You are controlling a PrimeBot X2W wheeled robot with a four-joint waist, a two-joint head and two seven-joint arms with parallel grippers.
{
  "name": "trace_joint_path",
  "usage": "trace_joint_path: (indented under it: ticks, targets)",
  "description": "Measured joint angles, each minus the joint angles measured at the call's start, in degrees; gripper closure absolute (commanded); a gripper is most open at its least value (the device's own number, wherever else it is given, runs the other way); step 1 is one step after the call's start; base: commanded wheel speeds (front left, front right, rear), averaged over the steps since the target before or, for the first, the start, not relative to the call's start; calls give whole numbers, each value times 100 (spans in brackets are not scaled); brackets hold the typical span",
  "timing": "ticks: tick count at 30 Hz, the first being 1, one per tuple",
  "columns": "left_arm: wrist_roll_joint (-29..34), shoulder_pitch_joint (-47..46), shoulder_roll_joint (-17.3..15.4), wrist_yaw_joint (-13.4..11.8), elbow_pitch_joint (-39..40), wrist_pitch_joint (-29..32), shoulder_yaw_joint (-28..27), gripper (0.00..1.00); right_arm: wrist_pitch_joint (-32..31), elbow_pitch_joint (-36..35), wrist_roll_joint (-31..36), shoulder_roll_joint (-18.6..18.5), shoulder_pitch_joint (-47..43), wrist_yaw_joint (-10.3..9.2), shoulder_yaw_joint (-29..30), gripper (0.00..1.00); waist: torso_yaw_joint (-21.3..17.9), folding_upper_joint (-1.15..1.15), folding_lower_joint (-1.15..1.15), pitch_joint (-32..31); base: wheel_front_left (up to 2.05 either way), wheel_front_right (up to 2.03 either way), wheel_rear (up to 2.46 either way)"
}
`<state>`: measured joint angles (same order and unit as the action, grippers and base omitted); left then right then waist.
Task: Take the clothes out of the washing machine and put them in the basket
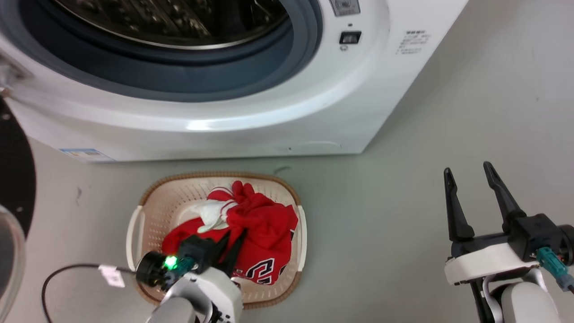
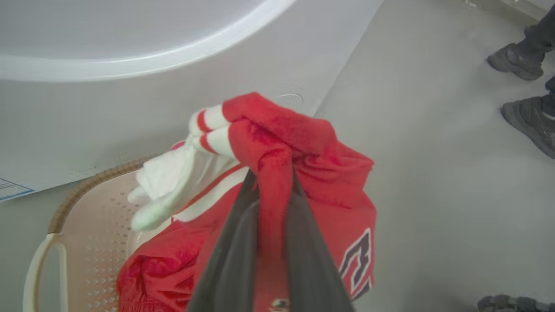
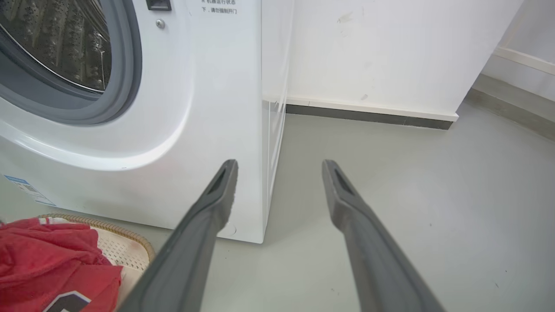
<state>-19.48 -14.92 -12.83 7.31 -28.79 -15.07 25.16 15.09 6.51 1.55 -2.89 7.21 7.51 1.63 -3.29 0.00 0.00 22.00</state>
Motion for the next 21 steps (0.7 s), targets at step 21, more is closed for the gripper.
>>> trace_joint_path:
  ticks: [21]
  targets:
    - [313,-2172,215,10,-2510,0,542,100,-1,-550,-19,-4,524,0,122,0,-434,0,1,2137,0,0,0]
